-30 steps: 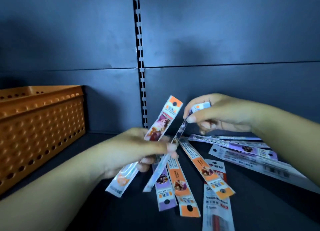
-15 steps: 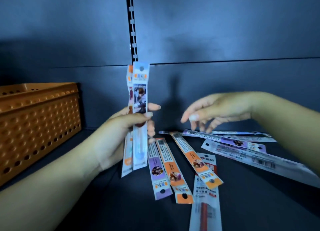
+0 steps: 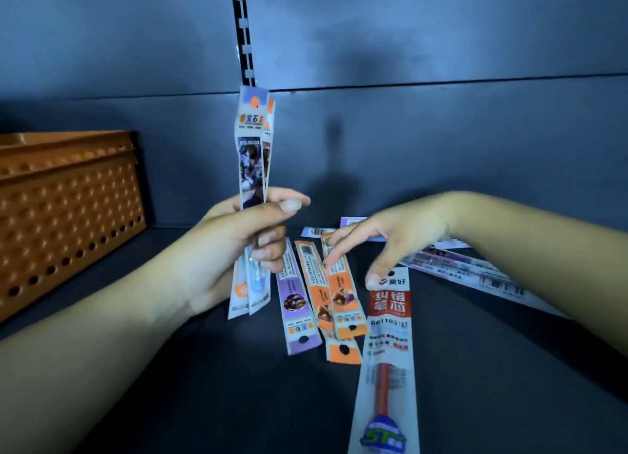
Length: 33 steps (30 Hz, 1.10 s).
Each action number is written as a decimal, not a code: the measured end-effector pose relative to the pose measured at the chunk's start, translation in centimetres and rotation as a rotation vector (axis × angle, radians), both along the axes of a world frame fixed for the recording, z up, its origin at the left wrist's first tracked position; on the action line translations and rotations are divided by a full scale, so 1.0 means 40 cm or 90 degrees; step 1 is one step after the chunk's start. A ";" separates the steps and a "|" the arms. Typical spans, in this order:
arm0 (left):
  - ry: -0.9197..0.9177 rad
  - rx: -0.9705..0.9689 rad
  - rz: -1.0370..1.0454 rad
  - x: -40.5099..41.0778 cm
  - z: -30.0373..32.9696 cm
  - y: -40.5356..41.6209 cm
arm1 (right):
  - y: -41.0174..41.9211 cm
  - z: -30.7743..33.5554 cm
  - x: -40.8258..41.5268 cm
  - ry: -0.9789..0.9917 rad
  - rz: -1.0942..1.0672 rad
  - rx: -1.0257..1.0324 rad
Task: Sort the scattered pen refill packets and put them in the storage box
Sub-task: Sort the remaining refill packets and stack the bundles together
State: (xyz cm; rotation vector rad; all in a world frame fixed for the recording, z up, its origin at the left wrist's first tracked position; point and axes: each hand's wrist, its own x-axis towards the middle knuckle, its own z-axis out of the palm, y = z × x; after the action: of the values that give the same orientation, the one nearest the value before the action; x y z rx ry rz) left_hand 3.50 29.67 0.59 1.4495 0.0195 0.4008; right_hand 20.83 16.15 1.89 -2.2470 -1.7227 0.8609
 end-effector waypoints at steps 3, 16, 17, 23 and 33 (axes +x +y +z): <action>-0.004 -0.020 -0.009 -0.001 0.003 0.000 | 0.015 -0.005 -0.007 -0.117 0.026 0.066; -0.049 -0.062 0.112 0.002 0.040 0.059 | 0.001 0.027 -0.033 -0.069 -0.075 0.272; -0.051 -0.075 0.128 0.005 0.039 0.062 | -0.001 0.038 -0.035 -0.033 -0.123 0.328; -0.039 -0.080 0.134 0.009 0.025 0.042 | 0.037 0.039 -0.105 0.445 -0.306 0.575; -0.096 0.182 0.256 0.004 0.020 0.033 | 0.054 -0.028 -0.146 0.166 -0.141 0.431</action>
State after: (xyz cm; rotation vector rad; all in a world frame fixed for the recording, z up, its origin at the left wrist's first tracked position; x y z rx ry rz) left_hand 3.68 31.00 1.40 1.6946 0.1381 0.8697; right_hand 14.97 18.33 0.78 -1.7355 -1.3434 0.4074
